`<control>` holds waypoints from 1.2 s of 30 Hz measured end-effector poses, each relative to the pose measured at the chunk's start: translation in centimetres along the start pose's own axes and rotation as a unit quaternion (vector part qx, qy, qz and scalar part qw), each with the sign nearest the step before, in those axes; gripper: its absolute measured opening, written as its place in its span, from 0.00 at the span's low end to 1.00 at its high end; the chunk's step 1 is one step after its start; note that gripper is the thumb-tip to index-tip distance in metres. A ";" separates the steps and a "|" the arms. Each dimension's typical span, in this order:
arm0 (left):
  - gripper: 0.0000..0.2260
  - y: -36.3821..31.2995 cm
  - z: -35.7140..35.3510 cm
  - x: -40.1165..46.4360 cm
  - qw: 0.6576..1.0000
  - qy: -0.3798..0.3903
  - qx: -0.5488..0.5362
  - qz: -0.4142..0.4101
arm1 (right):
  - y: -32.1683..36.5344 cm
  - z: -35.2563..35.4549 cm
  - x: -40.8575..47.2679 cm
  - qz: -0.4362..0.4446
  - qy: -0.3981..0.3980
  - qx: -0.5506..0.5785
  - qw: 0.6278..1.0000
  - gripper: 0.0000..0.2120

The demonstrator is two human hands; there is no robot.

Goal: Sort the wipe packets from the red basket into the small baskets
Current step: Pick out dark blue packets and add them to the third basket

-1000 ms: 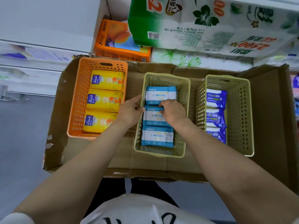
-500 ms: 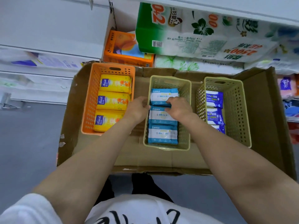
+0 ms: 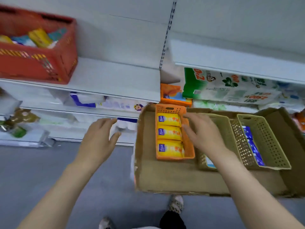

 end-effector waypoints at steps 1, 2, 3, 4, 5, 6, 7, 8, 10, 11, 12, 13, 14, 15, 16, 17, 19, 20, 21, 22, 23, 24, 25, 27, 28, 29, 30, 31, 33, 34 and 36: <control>0.19 2.1 2.4 -0.7 1.000 -0.024 0.013 -0.002 | 2.8 0.0 -0.4 0.017 -0.024 0.009 1.000 0.16; 0.19 4.0 4.8 -1.4 0.999 -0.044 0.024 0.000 | 5.5 -0.2 -0.6 0.029 -0.041 0.018 0.999 0.16; 0.19 5.8 7.1 -1.9 0.997 -0.062 0.035 0.003 | 8.1 -0.3 -0.5 0.038 -0.055 0.026 0.997 0.15; 0.18 7.5 9.2 -2.3 0.996 -0.080 0.045 0.001 | 10.7 -0.5 -0.2 0.047 -0.066 0.036 0.996 0.15; 0.18 9.2 11.1 -2.6 0.994 -0.095 0.053 -0.002 | 13.1 -0.7 0.2 0.060 -0.073 0.047 0.994 0.16; 0.18 10.8 12.8 -2.7 0.993 -0.106 0.058 -0.005 | 15.5 -0.9 0.9 0.073 -0.078 0.057 0.993 0.18; 0.18 12.5 14.3 -2.6 0.992 -0.112 0.058 -0.005 | 17.8 -1.2 1.6 0.085 -0.082 0.066 0.991 0.20; 0.18 14.3 15.6 -2.3 0.991 -0.116 0.060 -0.003 | 20.0 -1.5 2.4 0.094 -0.082 0.073 0.989 0.21; 0.20 17.6 17.7 -1.5 0.989 -0.125 0.074 0.000 | 23.8 -2.5 4.6 0.109 -0.078 0.086 0.987 0.20; 0.20 19.1 18.5 -0.9 0.988 -0.130 0.081 0.004 | 25.5 -3.2 5.9 0.118 -0.076 0.089 0.986 0.19; 0.20 20.6 19.3 -0.1 0.987 -0.133 0.083 0.010 | 27.1 -4.0 7.3 0.126 -0.074 0.091 0.985 0.18; 0.19 22.1 20.0 0.8 0.987 -0.135 0.084 0.016 | 28.6 -5.0 8.9 0.135 -0.071 0.093 0.984 0.18; 0.18 23.4 20.7 2.0 0.987 -0.136 0.084 0.021 | 30.1 -5.9 10.7 0.145 -0.069 0.096 0.982 0.17; 0.18 24.7 21.4 3.4 0.987 -0.137 0.085 0.023 | 31.6 -6.8 12.5 0.153 -0.068 0.098 0.981 0.17; 0.18 25.8 22.1 4.8 0.986 -0.140 0.089 0.024 | 33.0 -7.6 14.5 0.158 -0.069 0.097 0.980 0.16; 0.18 26.8 22.8 6.5 0.985 -0.141 0.094 0.022 | 34.4 -8.5 16.5 0.161 -0.071 0.096 0.980 0.15; 0.18 28.8 24.4 10.0 0.985 -0.142 0.100 0.020 | 37.1 -10.0 20.6 0.163 -0.072 0.104 0.978 0.15; 0.18 29.7 25.4 12.0 0.984 -0.142 0.101 0.022 | 38.5 -10.4 22.9 0.166 -0.074 0.108 0.977 0.15; 0.18 30.6 26.6 14.0 0.984 -0.145 0.105 0.022 | 39.9 -10.7 25.2 0.172 -0.076 0.113 0.976 0.15; 0.19 31.4 27.8 16.0 0.983 -0.146 0.110 0.019 | 41.1 -10.9 27.5 0.178 -0.079 0.117 0.974 0.15; 0.19 32.2 29.0 17.9 0.982 -0.148 0.116 0.014 | 42.3 -10.9 29.7 0.185 -0.083 0.120 0.972 0.14; 0.19 32.9 30.2 19.8 0.981 -0.149 0.120 0.011 | 43.5 -10.7 31.9 0.191 -0.088 0.122 0.970 0.14; 0.19 33.7 31.2 21.6 0.981 -0.150 0.123 0.009 | 44.5 -10.6 33.9 0.195 -0.093 0.121 0.969 0.15; 0.19 35.3 32.9 25.0 0.980 -0.149 0.128 0.006 | 46.2 -10.4 37.6 0.195 -0.098 0.117 0.969 0.17; 0.19 36.2 33.4 26.4 0.981 -0.144 0.131 0.004 | 46.8 -10.5 39.1 0.191 -0.096 0.114 0.970 0.18; 0.19 37.1 33.7 27.8 0.981 -0.138 0.133 0.002 | 47.4 -10.7 40.4 0.185 -0.093 0.110 0.972 0.19; 0.19 38.1 33.9 29.2 0.983 -0.131 0.131 0.000 | 47.8 -11.0 41.6 0.179 -0.089 0.104 0.974 0.19; 0.19 39.0 34.0 30.5 0.984 -0.124 0.130 -0.002 | 48.1 -11.4 42.7 0.169 -0.083 0.099 0.977 0.20; 0.19 40.7 33.9 33.3 0.986 -0.113 0.122 -0.007 | 48.6 -12.4 44.7 0.147 -0.064 0.088 0.983 0.23; 0.19 41.4 33.7 34.7 0.987 -0.105 0.117 -0.015 | 48.8 -12.9 45.6 0.138 -0.056 0.082 0.986 0.25; 0.20 42.4 33.2 37.5 0.989 -0.082 0.112 -0.042 | 49.0 -13.9 47.0 0.109 -0.042 0.065 0.991 0.27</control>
Point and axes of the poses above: each hand's wrist, its own x-axis towards the middle knuckle, its own z-axis out of the back of the hand, y = z × x, the point moved 4 cm from there along x, towards the middle knuckle, and after that the axes turned 3 degrees about z, right-handed, at the moved point
